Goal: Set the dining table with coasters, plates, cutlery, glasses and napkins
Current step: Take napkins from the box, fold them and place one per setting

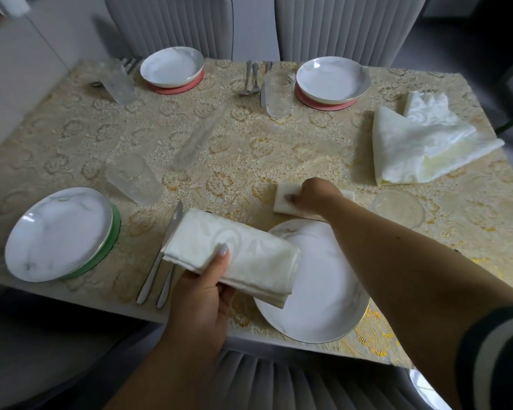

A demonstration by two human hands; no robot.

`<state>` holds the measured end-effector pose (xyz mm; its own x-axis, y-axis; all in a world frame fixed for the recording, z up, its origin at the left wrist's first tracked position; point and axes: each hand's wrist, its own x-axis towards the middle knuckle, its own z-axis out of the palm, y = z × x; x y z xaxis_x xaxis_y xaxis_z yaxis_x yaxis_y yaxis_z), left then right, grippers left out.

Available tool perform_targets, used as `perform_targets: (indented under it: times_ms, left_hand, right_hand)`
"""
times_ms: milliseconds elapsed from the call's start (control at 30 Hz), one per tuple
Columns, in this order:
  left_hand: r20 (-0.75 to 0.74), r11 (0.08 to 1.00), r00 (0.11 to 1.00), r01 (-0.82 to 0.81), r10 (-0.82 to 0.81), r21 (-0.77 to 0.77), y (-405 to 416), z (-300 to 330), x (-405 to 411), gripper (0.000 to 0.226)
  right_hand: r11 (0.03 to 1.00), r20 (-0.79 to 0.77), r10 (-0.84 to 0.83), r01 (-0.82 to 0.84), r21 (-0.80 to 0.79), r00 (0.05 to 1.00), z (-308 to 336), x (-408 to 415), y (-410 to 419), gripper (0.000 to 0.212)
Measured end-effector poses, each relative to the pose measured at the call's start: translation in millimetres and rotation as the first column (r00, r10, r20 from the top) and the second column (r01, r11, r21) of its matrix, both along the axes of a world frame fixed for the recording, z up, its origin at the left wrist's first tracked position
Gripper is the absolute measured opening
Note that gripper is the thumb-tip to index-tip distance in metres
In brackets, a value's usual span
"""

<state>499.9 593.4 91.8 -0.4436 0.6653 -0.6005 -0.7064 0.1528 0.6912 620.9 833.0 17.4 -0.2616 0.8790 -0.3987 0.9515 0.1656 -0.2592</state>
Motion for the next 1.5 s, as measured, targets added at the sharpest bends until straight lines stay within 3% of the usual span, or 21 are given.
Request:
perform_targets:
  times_ms: [200,300,367,433,567,667,867,1033,1333,1500]
  left_hand:
    - [0.021,1.0,1.0,-0.019,0.019,0.009,-2,-2,-2,0.038]
    - [0.038,0.999,0.999,-0.009,0.007,0.038,-2,0,-1,0.04]
    - [0.058,0.999,0.998,-0.018,0.015,0.049,-3,4,-1,0.043]
    - [0.088,0.997,0.996,-0.034,0.028,0.073,-4,10,-4,0.041]
    - [0.109,0.989,0.991,-0.086,0.073,0.117,-10,23,-14,0.029]
    - [0.086,0.984,0.989,-0.131,0.121,0.124,-19,35,-26,0.025]
    - [0.021,0.969,0.978,-0.208,0.207,0.133,-41,57,-62,0.017]
    - [0.035,0.949,0.973,-0.232,0.229,0.216,-71,74,-113,0.024]
    - [0.049,0.927,0.979,-0.204,0.199,0.314,-129,91,-232,0.042]
    - [0.038,0.916,0.982,-0.186,0.184,0.356,-151,88,-290,0.036]
  right_hand:
    - [0.998,-0.113,-0.046,0.051,0.048,0.992,30,11,-4,0.044]
    - [0.988,-0.279,-0.039,0.08,0.134,0.959,62,0,-21,0.047]
    - [0.987,-0.424,0.054,0.017,0.161,0.904,91,-16,-41,0.05]
    - [0.982,-0.489,0.188,-0.148,0.12,0.852,120,-32,-66,0.052]
    - [0.911,-0.41,0.399,-0.406,0.074,0.82,151,-52,-105,0.048]
    - [0.886,-0.383,0.445,-0.46,0.057,0.809,161,-66,-119,0.04]
    - [0.831,-0.426,0.507,-0.556,0.011,0.749,182,-109,-146,0.045]
    - [0.826,-0.497,0.5,-0.563,0.028,0.709,193,-166,-172,0.038]
    - [0.852,-0.489,0.497,-0.511,0.118,0.717,219,-281,-227,0.032]
    - [0.885,-0.524,0.436,-0.454,0.104,0.731,220,-334,-244,0.027]
